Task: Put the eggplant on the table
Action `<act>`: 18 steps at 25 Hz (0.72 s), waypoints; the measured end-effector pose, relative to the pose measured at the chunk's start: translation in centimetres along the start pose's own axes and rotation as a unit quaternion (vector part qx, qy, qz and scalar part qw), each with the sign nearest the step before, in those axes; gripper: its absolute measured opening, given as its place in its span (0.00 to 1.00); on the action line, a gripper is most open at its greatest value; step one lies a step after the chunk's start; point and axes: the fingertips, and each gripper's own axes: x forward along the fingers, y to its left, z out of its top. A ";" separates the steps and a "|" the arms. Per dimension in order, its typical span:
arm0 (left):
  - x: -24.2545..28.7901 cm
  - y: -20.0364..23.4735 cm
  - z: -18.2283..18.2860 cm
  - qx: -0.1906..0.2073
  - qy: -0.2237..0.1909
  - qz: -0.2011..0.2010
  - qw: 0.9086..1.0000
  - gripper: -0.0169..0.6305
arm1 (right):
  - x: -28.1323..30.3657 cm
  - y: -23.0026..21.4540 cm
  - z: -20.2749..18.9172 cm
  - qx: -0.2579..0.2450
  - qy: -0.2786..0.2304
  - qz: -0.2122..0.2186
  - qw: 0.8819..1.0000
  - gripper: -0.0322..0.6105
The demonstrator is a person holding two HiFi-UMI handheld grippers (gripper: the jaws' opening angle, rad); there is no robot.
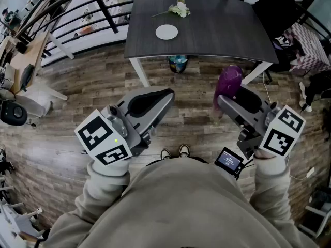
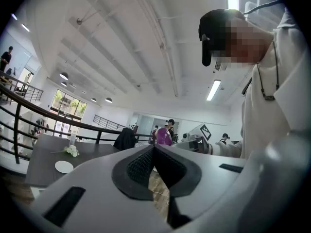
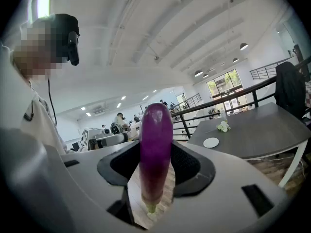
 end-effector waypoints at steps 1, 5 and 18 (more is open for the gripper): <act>0.1 0.0 0.1 0.001 -0.001 0.000 1.000 0.04 | 0.0 0.0 0.0 0.000 0.001 0.001 1.000 0.38; 0.1 0.0 0.2 0.004 -0.002 0.000 1.000 0.04 | 0.1 0.1 0.0 0.000 0.002 0.005 1.000 0.38; 1.0 0.1 -0.1 0.013 0.001 0.011 1.000 0.04 | -0.8 -1.0 0.3 0.025 -0.020 0.025 0.999 0.38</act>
